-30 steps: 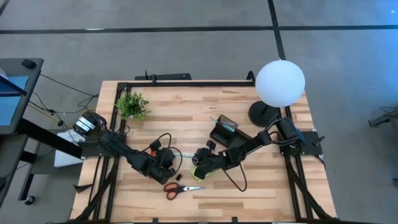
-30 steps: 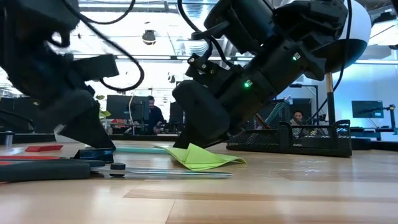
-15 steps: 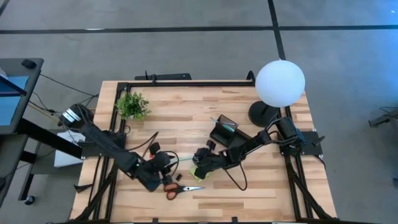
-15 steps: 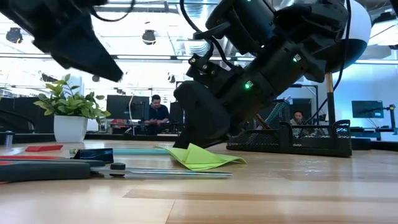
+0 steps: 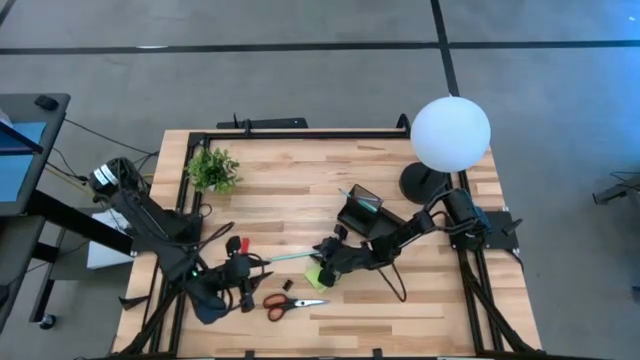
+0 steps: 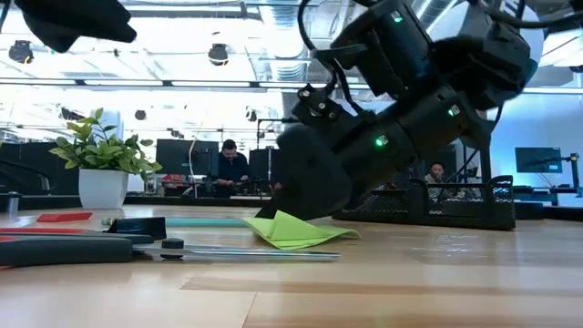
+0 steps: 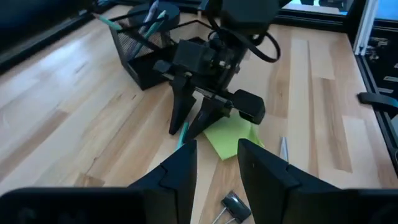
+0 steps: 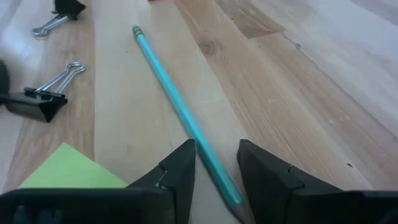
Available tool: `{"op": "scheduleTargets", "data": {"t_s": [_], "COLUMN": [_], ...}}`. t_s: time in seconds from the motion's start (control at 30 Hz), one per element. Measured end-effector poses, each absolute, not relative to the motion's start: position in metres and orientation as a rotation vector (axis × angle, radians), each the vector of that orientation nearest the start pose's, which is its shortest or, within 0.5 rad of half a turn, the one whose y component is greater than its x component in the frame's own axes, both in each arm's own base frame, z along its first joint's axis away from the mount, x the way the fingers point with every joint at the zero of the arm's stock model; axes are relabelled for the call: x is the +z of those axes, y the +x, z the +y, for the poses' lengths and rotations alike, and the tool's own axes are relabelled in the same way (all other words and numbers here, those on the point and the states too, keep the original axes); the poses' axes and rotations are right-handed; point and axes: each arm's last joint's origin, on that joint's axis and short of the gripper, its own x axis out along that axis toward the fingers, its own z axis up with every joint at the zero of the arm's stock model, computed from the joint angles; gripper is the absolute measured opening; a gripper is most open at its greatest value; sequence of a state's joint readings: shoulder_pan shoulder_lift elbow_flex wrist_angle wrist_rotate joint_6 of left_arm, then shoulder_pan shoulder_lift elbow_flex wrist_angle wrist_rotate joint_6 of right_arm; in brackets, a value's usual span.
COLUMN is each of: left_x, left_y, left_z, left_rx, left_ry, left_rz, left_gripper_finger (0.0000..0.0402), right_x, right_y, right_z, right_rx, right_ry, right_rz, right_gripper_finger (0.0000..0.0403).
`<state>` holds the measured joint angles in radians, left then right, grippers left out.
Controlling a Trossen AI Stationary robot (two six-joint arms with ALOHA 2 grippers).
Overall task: Pick and place office supplies into organizer
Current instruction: Put the blue pencil into the desk organizer
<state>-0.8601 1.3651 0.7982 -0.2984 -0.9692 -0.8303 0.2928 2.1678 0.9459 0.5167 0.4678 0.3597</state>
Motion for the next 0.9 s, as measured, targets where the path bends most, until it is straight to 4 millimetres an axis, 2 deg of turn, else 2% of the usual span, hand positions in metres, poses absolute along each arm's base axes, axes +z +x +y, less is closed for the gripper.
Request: {"op": "scheduleTargets", "data": {"t_s": [0.17, 0.33, 0.5, 0.63, 0.73, 0.9], "left_x": [0.219, 0.219, 0.219, 0.219, 0.219, 0.219], "left_y": [0.181, 0.18, 0.18, 0.18, 0.18, 0.18], "left_z": [-0.186, -0.187, -0.187, -0.187, -0.187, -0.187], "left_rx": [0.283, 0.282, 0.281, 0.279, 0.273, 0.271], "left_ry": [-0.109, -0.105, -0.103, -0.097, -0.095, -0.091], "left_rz": [0.416, 0.41, 0.41, 0.412, 0.417, 0.419], "left_gripper_finger": [0.0114, 0.0114, 0.0114, 0.0114, 0.0114, 0.0114], "right_x": [0.05, 0.05, 0.051, 0.037, 0.02, 0.012], "right_y": [0.367, 0.37, 0.373, 0.377, 0.382, 0.392], "right_z": [0.09, 0.074, 0.069, 0.068, 0.07, 0.069], "right_rx": [-0.211, -0.169, -0.149, -0.153, -0.158, -0.145], "right_ry": [-0.001, 0.036, 0.013, 0.018, 0.01, 0.037], "right_rz": [0.58, 0.594, 0.558, 0.505, 0.399, 0.279], "right_gripper_finger": [0.0122, 0.0122, 0.0122, 0.0122, 0.0122, 0.0122]}}
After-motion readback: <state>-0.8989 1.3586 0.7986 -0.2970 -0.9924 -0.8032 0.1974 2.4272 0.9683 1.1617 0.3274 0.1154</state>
